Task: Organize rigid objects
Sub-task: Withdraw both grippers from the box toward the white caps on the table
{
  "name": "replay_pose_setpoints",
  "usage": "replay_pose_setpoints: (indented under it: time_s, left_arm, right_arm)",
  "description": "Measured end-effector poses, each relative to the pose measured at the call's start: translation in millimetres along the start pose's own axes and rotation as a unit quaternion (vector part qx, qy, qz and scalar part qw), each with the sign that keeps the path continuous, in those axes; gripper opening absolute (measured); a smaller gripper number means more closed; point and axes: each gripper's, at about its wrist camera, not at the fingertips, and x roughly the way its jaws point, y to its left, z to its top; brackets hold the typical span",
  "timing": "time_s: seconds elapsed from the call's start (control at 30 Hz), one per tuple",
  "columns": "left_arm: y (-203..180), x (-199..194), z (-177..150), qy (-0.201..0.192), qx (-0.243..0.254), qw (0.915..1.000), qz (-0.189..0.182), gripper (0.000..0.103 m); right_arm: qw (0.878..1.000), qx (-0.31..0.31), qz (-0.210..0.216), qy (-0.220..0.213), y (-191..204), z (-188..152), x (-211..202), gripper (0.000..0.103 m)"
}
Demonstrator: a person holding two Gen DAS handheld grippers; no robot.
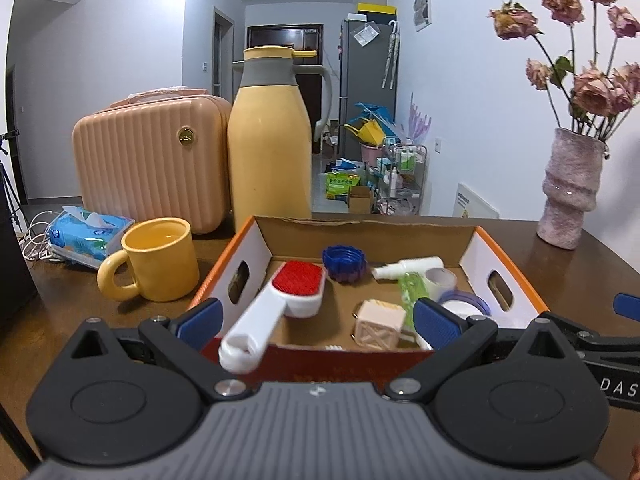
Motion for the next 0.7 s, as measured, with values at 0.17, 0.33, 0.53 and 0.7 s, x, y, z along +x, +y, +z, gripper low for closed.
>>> replay_pose_setpoints:
  time_s: [0.17, 0.33, 0.53, 0.7]
  left_arm:
    - [-9, -15, -10, 0.005, 0.009, 0.9999, -0.007, 0.103]
    - [-18, -26, -20, 0.013, 0.010, 0.9997, -0.015, 0.103]
    - [-32, -32, -33, 0.033, 0.013, 0.9991, -0.024, 0.103]
    - [-40, -31, -44, 0.055, 0.006, 0.9979, -0.032, 0.103]
  right_arm:
    - [1.000, -0.001, -0.001, 0.001, -8, -7, -18, 0.103]
    - [1.000, -0.002, -0.002, 0.006, -17, -15, -32, 0.103]
    - [1.000, 0.000, -0.002, 0.012, -30, -26, -44, 0.103]
    - [1.000, 0.005, -0.005, 0.019, -43, -35, -50, 0.103]
